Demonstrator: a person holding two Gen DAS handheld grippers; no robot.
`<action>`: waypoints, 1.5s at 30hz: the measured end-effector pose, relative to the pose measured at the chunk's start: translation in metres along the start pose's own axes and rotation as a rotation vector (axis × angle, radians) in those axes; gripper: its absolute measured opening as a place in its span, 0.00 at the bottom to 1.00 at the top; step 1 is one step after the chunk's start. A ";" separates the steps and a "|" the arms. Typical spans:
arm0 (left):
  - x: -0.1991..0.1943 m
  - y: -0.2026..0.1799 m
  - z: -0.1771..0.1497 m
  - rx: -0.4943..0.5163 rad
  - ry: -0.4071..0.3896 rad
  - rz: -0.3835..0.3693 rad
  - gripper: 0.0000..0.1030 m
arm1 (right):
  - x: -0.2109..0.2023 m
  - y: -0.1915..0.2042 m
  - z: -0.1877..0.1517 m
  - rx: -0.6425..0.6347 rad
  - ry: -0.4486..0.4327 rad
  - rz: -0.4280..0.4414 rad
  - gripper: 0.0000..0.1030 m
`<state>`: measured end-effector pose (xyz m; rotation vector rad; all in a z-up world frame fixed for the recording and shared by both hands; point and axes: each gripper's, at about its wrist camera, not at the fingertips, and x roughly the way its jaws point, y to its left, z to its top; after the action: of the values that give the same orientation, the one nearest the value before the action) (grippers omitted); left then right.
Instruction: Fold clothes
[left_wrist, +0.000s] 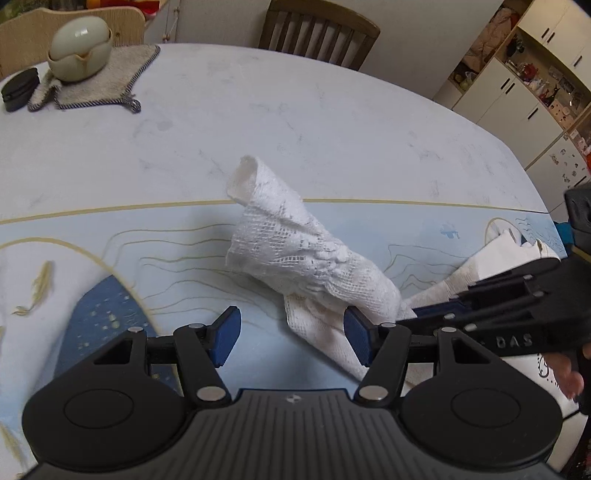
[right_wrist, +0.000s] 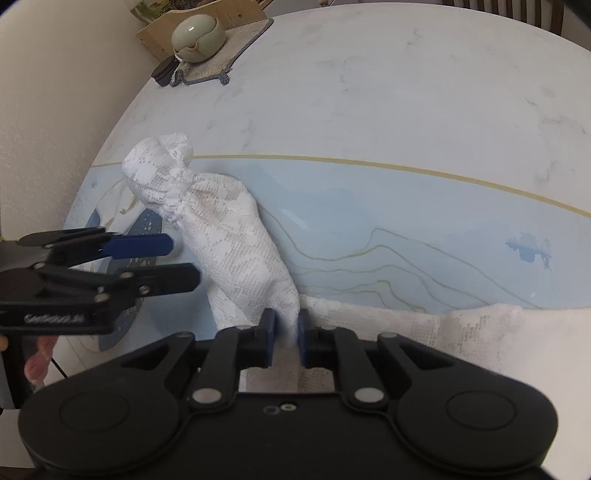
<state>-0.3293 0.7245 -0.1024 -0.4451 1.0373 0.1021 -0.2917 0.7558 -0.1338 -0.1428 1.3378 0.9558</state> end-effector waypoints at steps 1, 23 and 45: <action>0.004 -0.002 0.001 -0.005 0.011 -0.007 0.57 | -0.002 -0.002 -0.001 0.003 -0.001 0.002 1.00; -0.093 0.084 -0.050 -0.197 -0.123 0.389 0.00 | -0.116 -0.093 -0.079 -0.040 -0.058 -0.365 1.00; -0.102 0.088 -0.088 -0.222 -0.031 0.193 0.55 | 0.025 0.081 0.012 -0.548 0.050 -0.153 1.00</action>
<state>-0.4779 0.7817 -0.0810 -0.5420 1.0409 0.3982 -0.3379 0.8265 -0.1179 -0.6812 1.0637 1.1726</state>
